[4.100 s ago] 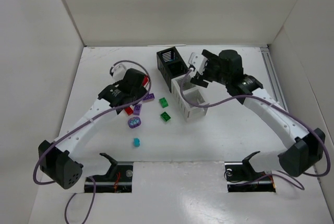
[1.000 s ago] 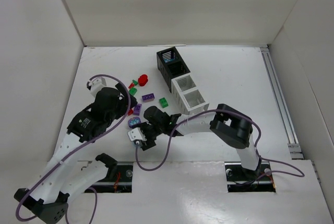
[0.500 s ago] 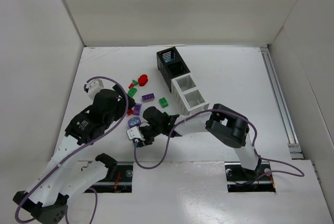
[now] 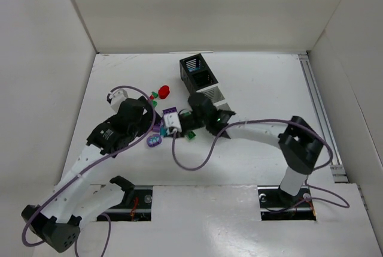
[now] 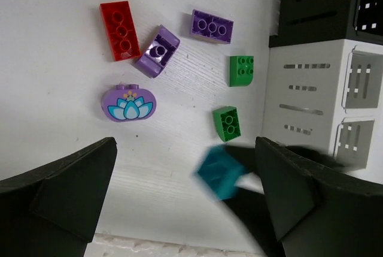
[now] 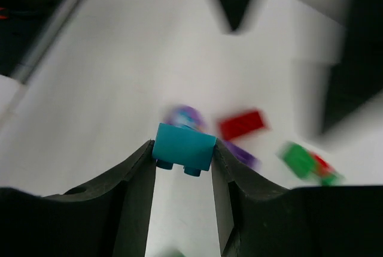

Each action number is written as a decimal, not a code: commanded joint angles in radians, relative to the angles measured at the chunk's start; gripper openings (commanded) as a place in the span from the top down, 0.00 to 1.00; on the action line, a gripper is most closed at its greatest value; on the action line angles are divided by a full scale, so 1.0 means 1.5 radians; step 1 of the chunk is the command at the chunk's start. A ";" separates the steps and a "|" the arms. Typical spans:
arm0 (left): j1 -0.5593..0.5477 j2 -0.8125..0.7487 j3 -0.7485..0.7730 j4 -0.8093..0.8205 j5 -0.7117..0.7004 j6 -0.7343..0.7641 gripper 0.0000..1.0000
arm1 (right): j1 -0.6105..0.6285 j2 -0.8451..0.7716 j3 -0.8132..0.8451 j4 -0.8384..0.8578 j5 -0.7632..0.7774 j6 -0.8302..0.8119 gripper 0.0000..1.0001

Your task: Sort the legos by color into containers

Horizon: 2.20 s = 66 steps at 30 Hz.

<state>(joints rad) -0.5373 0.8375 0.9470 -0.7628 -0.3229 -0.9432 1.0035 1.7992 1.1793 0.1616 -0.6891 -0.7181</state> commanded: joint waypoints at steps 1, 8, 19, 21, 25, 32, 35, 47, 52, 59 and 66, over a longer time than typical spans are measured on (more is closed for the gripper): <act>-0.004 0.033 0.000 0.063 0.004 0.017 0.00 | -0.103 -0.084 0.023 -0.040 0.001 -0.027 0.80; 0.080 0.121 0.000 0.194 0.110 0.117 0.00 | -0.284 -0.023 0.226 -0.231 0.096 -0.062 0.79; 0.208 0.314 0.088 0.251 0.131 0.225 0.00 | -0.324 0.222 0.584 -0.377 0.239 -0.071 0.77; 0.224 0.335 0.104 0.265 0.138 0.233 0.00 | -0.324 0.271 0.642 -0.395 0.240 -0.056 0.76; 0.224 0.389 0.138 0.278 0.138 0.260 0.00 | -0.330 0.311 0.693 -0.401 0.252 -0.041 0.67; 0.224 0.459 0.167 0.285 0.144 0.310 0.00 | -0.344 0.312 0.694 -0.388 0.239 -0.034 0.42; 0.224 0.473 0.167 0.291 0.156 0.316 0.00 | -0.344 0.288 0.677 -0.381 0.218 -0.034 0.31; 0.224 0.417 0.100 0.166 0.089 0.195 0.00 | -0.350 0.088 0.453 -0.318 0.180 -0.046 0.22; 0.224 0.359 -0.004 0.140 0.061 0.101 0.00 | -0.350 -0.012 0.289 -0.266 0.198 -0.046 0.14; 0.224 0.365 -0.078 0.191 0.063 0.033 0.06 | -0.350 -0.103 0.143 -0.227 0.198 -0.020 0.00; 0.230 0.407 -0.085 0.227 0.049 -0.042 0.10 | -0.350 -0.175 0.082 -0.227 0.222 -0.014 0.00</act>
<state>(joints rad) -0.2005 1.4239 0.8257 -0.4519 -0.2214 -0.9272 0.4847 1.6127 1.3113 -0.2508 -0.3607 -0.7589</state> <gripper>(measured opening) 0.900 0.995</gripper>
